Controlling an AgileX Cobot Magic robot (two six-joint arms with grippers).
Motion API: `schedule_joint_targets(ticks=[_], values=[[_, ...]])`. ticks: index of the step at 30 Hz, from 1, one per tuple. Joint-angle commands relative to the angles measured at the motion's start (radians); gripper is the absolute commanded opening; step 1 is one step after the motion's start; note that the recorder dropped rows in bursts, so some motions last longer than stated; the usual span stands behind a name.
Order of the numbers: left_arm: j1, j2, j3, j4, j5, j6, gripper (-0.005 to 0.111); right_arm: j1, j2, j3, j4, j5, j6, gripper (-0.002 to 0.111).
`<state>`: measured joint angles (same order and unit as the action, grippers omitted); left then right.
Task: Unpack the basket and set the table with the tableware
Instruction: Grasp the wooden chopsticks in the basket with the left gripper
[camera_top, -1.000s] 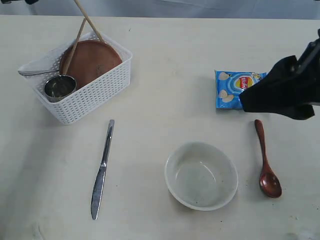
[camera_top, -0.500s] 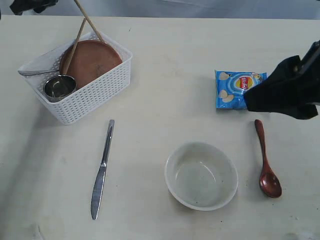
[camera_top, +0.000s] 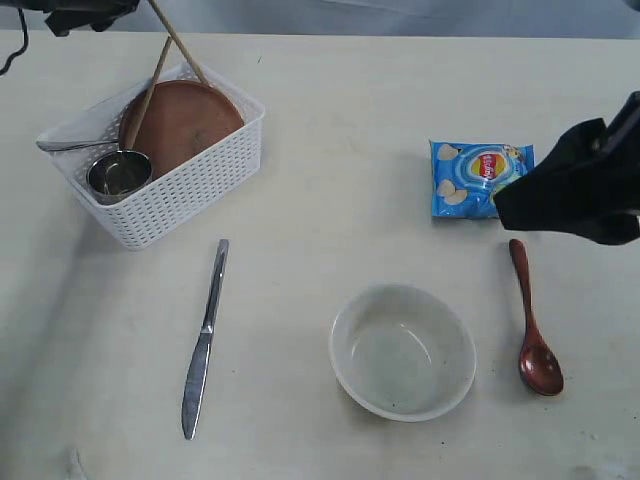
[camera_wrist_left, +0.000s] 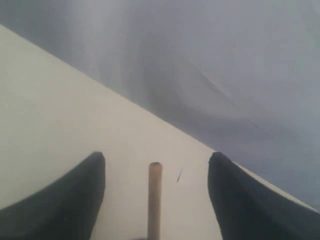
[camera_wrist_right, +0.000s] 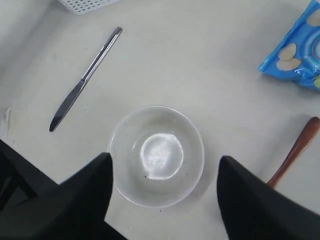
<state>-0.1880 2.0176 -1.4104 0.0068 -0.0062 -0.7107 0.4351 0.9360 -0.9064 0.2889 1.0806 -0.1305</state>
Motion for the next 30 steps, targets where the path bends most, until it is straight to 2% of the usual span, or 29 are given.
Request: schedule_joint_targets(ticks=[1, 10, 12, 19, 22, 25, 30], values=[[-0.025, 0.026, -0.006, -0.014, -0.033, -0.004, 0.058, 0.0, -0.005, 0.0, -0.01, 0.01, 0.003, 0.058], [-0.038, 0.039, -0.006, -0.014, -0.086, -0.004, 0.056, 0.0, -0.005, 0.0, -0.01, 0.04, 0.003, 0.058], [-0.038, 0.039, -0.006, -0.014, -0.086, -0.004, 0.051, 0.0, -0.005, 0.0, -0.01, 0.047, 0.003, 0.058], [-0.038, 0.039, -0.006, -0.014, -0.079, -0.004, 0.018, 0.0, -0.005, 0.0, -0.01, 0.052, 0.003, 0.058], [-0.038, 0.039, -0.006, -0.014, -0.077, -0.004, 0.008, 0.0, -0.005, 0.0, -0.01, 0.056, 0.006, 0.058], [-0.038, 0.039, -0.006, -0.014, -0.077, -0.004, 0.001, 0.0, -0.005, 0.0, -0.01, 0.056, 0.006, 0.058], [-0.038, 0.039, -0.006, -0.014, -0.099, -0.004, 0.001, 0.0, -0.005, 0.0, -0.01, 0.058, 0.006, 0.058]])
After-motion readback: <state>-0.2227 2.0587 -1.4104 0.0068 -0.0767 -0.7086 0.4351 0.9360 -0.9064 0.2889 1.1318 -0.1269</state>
